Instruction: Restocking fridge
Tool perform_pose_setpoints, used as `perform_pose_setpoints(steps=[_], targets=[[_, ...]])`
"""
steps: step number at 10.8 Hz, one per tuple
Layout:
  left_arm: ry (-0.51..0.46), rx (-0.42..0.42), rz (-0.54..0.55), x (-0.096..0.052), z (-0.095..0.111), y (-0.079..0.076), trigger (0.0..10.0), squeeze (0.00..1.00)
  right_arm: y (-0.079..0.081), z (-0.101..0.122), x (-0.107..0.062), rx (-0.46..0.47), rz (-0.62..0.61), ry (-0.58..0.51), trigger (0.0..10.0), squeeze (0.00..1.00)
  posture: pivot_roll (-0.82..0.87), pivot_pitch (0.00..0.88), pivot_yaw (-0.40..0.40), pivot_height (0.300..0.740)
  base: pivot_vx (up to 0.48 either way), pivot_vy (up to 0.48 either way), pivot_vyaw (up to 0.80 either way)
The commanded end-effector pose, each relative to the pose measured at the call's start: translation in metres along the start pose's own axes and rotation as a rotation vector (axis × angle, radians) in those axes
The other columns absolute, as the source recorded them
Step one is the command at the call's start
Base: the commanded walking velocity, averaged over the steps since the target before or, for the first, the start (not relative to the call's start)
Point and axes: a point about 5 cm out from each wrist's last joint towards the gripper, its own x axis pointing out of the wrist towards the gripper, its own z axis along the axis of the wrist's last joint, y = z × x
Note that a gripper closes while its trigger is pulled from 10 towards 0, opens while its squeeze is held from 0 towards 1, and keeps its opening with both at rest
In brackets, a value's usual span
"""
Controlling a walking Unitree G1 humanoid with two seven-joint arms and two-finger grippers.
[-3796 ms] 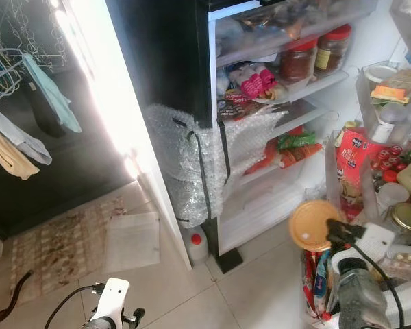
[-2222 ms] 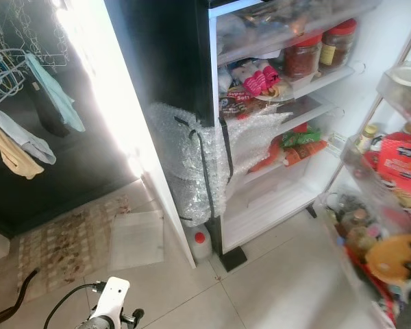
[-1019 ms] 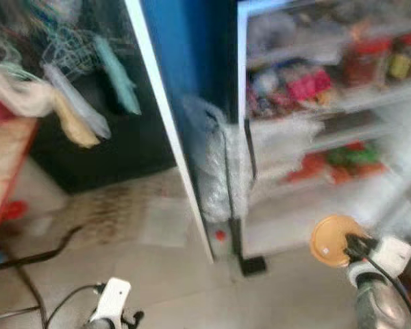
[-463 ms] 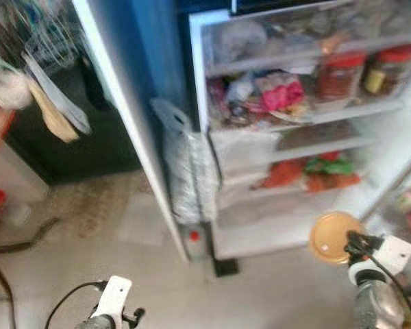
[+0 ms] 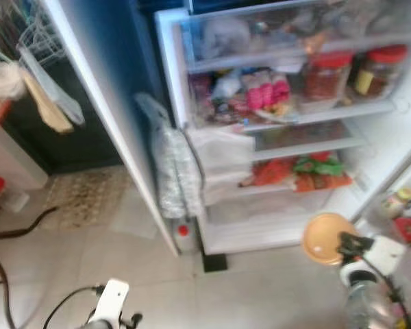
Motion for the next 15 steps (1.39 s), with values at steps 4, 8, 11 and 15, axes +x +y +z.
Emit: perform_pose_setpoints(steps=[4, 8, 11, 15], targets=[[0.026, 0.018, 0.006, -0.001, -0.005, 0.003, 10.0, 0.00, 0.000, 0.000, 0.000, 0.003, 0.001, 0.003, 10.0, 0.00, -0.21, 0.093, 0.105, 0.740, 0.000, -0.260, 0.00], [0.028, 0.009, 0.004, -0.002, -0.006, 0.003, 10.0, 0.00, 0.003, -0.003, -0.001, 0.008, 0.008, 0.010, 10.0, 0.00, -0.21, 0.095, 0.105, 0.740, 0.000, 0.000, 0.00], [0.026, -0.003, 0.007, -0.002, -0.006, 0.002, 10.0, 0.00, 0.004, -0.004, -0.001, 0.014, 0.012, 0.013, 10.0, 0.00, -0.21, 0.094, 0.104, 0.740, 0.000, 0.000, 0.00], [0.025, -0.003, 0.011, -0.002, -0.006, 0.003, 10.0, 0.00, 0.011, -0.006, -0.001, 0.026, 0.048, 0.016, 10.0, 0.00, -0.21, 0.087, 0.107, 0.740, 0.000, 0.000, 0.00]])
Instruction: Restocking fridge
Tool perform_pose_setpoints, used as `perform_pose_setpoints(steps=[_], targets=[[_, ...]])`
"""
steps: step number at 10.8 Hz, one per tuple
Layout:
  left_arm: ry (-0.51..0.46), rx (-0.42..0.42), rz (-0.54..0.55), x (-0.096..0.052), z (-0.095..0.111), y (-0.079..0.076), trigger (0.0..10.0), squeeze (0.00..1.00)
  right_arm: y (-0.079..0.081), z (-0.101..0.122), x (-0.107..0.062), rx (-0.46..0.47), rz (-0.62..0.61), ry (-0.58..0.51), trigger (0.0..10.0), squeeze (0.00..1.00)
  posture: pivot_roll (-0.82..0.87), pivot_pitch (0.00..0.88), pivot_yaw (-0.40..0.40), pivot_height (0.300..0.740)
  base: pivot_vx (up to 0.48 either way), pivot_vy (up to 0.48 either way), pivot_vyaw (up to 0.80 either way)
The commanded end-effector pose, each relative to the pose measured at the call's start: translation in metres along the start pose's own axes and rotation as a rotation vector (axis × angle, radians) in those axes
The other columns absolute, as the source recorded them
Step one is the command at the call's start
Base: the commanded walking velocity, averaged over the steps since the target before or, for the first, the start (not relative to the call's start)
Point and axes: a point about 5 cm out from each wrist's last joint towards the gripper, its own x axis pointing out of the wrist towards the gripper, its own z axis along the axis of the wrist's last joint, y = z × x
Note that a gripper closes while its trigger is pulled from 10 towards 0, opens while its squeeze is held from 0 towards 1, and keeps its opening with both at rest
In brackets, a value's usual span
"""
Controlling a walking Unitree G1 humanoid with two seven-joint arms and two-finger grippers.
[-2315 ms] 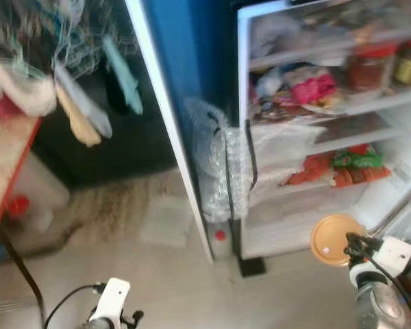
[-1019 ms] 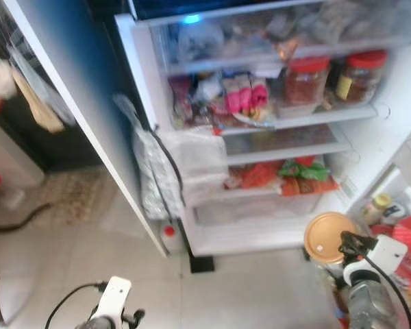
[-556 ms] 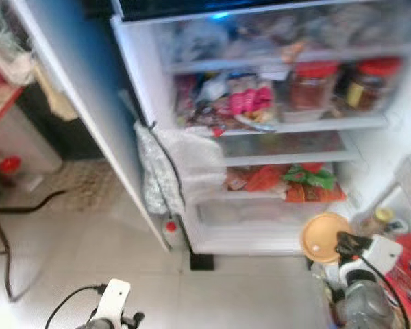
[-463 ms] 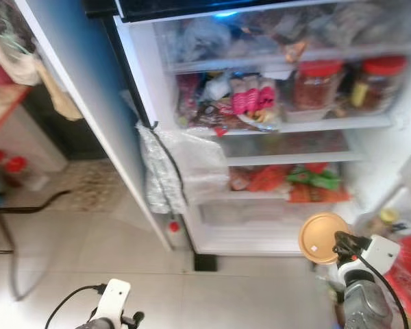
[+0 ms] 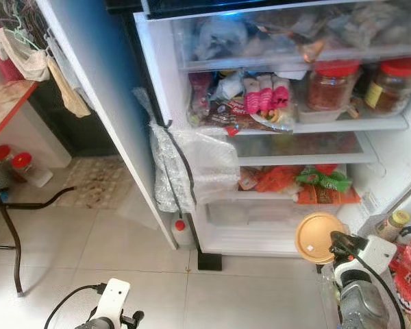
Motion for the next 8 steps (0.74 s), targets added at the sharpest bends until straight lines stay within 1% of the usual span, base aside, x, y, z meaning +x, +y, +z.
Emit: perform_pose_setpoints(steps=[1, 8], targets=[[0.035, -0.001, 0.015, -0.0031, -0.0098, 0.0048, 10.0, 0.00, 0.0030, -0.0025, -0.0006, 0.007, 0.013, 0.007, 10.0, 0.00, -0.21, 0.082, 0.108, 0.740, 0.000, 0.000, 0.00], [0.031, -0.001, 0.018, -0.0033, -0.0095, 0.0056, 10.0, 0.00, 0.0059, -0.0039, -0.0007, 0.006, 0.031, 0.012, 10.0, 0.00, -0.21, 0.087, 0.109, 0.740, 0.000, 0.000, 0.00]])
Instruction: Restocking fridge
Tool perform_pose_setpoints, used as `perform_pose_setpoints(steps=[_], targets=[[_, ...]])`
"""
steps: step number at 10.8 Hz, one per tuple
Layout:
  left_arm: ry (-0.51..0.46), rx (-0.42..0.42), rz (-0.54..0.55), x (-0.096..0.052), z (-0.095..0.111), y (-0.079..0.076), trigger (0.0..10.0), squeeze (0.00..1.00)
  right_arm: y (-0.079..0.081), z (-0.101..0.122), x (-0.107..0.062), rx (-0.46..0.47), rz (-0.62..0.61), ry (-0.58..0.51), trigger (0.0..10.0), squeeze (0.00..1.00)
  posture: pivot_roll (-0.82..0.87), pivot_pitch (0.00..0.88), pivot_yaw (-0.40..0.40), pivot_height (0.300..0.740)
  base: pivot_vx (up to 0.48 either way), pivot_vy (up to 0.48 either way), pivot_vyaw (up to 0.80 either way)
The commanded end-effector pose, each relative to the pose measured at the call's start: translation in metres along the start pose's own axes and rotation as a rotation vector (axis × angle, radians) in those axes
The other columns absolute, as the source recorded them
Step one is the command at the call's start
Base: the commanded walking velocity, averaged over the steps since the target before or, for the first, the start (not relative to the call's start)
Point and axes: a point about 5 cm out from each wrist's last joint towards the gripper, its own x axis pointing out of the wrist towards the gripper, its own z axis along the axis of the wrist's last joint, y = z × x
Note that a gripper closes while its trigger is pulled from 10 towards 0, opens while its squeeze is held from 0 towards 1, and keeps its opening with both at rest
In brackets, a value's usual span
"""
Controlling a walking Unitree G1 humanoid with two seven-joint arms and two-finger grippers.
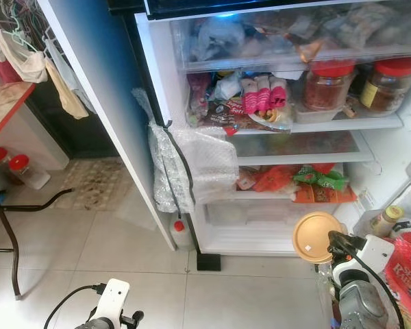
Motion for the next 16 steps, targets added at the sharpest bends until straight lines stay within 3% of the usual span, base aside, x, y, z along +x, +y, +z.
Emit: perform_pose_setpoints(steps=[1, 12, 16], targets=[[0.031, 0.000, 0.016, -0.003, -0.009, 0.005, 10.0, 0.00, 0.004, -0.003, -0.001, 0.006, 0.014, 0.011, 10.0, 0.00, -0.21, 0.089, 0.108, 0.740, 0.244, 0.000, 0.00], [0.028, 0.002, 0.017, -0.003, -0.009, 0.006, 10.0, 0.00, 0.013, -0.008, -0.003, -0.001, 0.094, 0.027, 10.0, 0.00, -0.21, 0.096, 0.110, 0.740, 0.283, 0.000, 0.00], [0.029, 0.003, 0.009, -0.003, -0.009, 0.006, 10.0, 0.00, 0.014, -0.010, -0.003, 0.001, 0.092, 0.034, 10.0, 0.00, -0.21, 0.096, 0.111, 0.740, 0.000, 0.000, 0.00]])
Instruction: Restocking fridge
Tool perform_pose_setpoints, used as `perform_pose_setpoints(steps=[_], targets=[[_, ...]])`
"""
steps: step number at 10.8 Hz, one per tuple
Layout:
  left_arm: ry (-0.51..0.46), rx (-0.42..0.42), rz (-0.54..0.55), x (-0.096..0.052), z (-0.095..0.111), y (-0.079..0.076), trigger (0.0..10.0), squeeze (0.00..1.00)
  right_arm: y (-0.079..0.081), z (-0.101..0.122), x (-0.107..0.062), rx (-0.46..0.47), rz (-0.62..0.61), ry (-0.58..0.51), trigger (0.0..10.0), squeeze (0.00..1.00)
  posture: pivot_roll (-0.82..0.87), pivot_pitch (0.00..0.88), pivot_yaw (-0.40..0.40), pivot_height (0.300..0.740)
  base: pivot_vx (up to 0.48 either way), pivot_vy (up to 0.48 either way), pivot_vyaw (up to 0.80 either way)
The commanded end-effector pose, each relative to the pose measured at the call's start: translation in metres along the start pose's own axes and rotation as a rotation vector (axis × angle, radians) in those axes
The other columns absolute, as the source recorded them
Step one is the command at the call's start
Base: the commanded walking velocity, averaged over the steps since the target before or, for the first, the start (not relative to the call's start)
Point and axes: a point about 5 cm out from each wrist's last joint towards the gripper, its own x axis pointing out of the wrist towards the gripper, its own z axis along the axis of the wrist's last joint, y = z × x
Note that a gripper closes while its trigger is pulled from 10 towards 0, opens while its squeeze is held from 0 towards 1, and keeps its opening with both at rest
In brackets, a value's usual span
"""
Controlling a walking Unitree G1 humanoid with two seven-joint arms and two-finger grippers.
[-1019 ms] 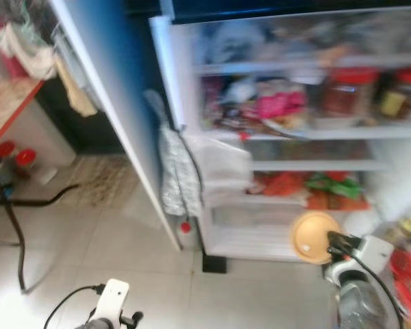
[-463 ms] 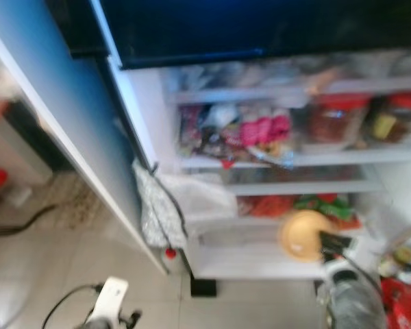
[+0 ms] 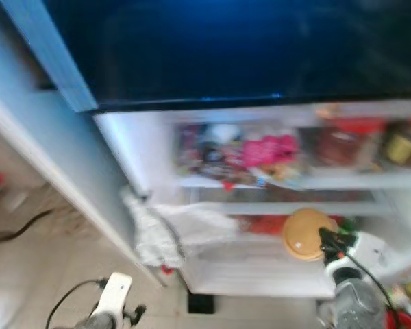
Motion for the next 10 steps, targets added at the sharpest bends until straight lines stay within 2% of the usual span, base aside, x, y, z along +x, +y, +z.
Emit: perform_pose_setpoints(steps=[1, 3, 6, 7, 10], targets=[[0.035, 0.000, 0.005, -0.003, -0.010, 0.003, 10.0, 0.00, -0.003, -0.005, -0.004, 0.003, -0.009, 0.020, 10.0, 0.00, -0.21, 0.096, 0.111, 0.740, 0.000, 0.000, 0.00], [0.036, -0.001, 0.004, -0.003, -0.010, 0.003, 10.0, 0.00, -0.005, -0.005, -0.005, 0.001, -0.016, 0.022, 10.0, 0.00, -0.21, 0.095, 0.112, 0.740, 0.000, 0.000, 0.00], [0.019, -0.009, 0.001, -0.003, -0.009, 0.003, 10.0, 0.00, -0.010, -0.001, -0.002, 0.107, -0.104, -0.021, 10.0, 0.00, -0.21, 0.086, 0.113, 0.740, 0.000, 0.000, 0.00], [0.016, -0.008, 0.002, -0.003, -0.008, 0.003, 10.0, 0.00, -0.007, 0.000, -0.001, 0.152, -0.109, -0.031, 10.0, 0.00, -0.20, 0.084, 0.114, 0.740, 0.000, 0.000, 0.00], [0.016, -0.006, 0.007, -0.003, -0.009, 0.004, 10.0, 0.00, 0.000, -0.003, 0.001, 0.152, -0.086, -0.018, 10.0, 0.00, -0.20, 0.076, 0.114, 0.740, 0.000, 0.000, 0.00]])
